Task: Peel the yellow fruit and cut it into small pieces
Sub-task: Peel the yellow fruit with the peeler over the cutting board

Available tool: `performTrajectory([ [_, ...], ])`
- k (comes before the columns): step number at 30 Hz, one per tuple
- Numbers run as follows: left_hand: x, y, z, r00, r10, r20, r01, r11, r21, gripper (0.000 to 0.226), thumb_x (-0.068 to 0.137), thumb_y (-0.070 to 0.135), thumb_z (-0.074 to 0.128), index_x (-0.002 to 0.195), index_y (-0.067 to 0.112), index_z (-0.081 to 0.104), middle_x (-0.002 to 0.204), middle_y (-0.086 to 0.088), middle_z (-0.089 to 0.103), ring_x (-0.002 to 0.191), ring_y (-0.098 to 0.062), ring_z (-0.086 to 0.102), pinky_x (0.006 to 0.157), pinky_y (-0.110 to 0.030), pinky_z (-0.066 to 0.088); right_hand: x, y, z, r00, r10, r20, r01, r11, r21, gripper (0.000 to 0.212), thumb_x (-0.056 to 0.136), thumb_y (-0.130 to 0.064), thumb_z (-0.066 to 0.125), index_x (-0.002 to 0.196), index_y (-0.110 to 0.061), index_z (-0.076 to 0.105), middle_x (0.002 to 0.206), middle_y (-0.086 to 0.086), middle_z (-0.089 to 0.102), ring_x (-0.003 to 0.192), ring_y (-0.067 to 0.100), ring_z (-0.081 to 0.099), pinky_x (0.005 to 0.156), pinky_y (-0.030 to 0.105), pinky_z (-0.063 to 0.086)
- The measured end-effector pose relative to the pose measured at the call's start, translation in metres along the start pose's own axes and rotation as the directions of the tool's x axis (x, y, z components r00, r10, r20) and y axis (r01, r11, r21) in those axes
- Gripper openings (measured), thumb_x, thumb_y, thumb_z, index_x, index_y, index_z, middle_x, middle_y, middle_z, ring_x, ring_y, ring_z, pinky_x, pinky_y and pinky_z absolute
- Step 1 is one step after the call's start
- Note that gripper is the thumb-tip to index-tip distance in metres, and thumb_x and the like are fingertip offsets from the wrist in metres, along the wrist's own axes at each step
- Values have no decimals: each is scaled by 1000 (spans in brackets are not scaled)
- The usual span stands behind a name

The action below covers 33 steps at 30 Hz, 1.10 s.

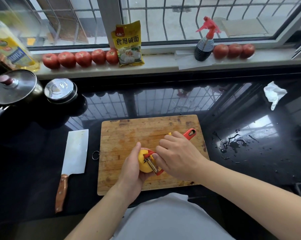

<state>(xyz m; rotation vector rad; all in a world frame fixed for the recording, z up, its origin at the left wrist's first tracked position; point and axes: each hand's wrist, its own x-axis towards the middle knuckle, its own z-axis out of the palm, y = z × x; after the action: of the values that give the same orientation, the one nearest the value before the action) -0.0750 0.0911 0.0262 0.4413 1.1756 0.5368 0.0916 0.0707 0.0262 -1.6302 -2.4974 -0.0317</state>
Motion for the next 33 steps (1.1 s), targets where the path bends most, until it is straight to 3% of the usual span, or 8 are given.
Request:
performTrajectory([
  [6,4,-2,-3,997,63,-50,-57,992,116,35,106,37,50,103,8,68,87,-14,66,76,-24,63,66,-38,52,0,13,10,998,-58,-17,58,998,-23,43,108,-37,33,76,-19,56,73,-5,53,66,17,43,69,33,32],
  [9,3,-3,-7,995,84,-59,-74,985,157,33,105,32,51,92,8,70,86,-16,64,74,-30,63,61,-36,54,1,47,29,989,116,91,-104,987,-122,47,108,-39,31,78,-21,62,76,-7,61,68,18,52,73,34,35],
  [13,2,-2,-9,994,92,-57,-82,984,156,35,108,38,49,103,8,66,101,-20,63,85,-39,68,53,-31,54,-3,71,48,927,339,159,-303,929,-214,49,108,-41,27,82,-20,63,82,-2,66,77,24,58,78,41,41],
  [18,2,1,-11,998,13,-63,-11,999,37,35,106,43,52,114,10,61,113,-23,69,85,-34,74,58,-32,58,-3,59,55,876,421,236,-371,900,-228,47,109,-41,23,94,-21,63,93,0,64,87,24,56,83,42,41],
  [22,1,4,-12,993,-115,-35,107,979,-171,36,103,29,61,127,3,55,120,-26,65,90,-37,73,64,-33,64,1,57,56,862,493,121,-441,846,-301,42,108,-36,30,92,-18,64,89,4,65,83,27,56,77,43,38],
  [26,4,3,-11,989,-146,-30,135,965,-223,33,105,27,59,126,3,52,122,-29,62,96,-41,71,69,-36,64,-8,65,61,720,632,287,-472,749,-465,31,104,-28,37,103,-20,66,97,4,66,89,26,55,79,41,35],
  [30,8,2,-13,992,-109,-69,96,982,-165,45,106,34,54,134,-1,53,130,-33,63,89,-36,73,63,-34,63,-12,52,51,823,560,97,-536,821,-196,41,108,-36,27,79,-24,54,78,-3,59,70,21,49,68,37,33],
  [33,10,-1,-13,990,-89,-106,77,991,-111,47,106,42,51,133,4,57,121,-27,70,81,-30,71,62,-35,56,-11,19,36,906,422,-37,-416,902,113,46,108,-36,30,68,-22,48,64,-8,46,57,16,41,58,35,38],
])
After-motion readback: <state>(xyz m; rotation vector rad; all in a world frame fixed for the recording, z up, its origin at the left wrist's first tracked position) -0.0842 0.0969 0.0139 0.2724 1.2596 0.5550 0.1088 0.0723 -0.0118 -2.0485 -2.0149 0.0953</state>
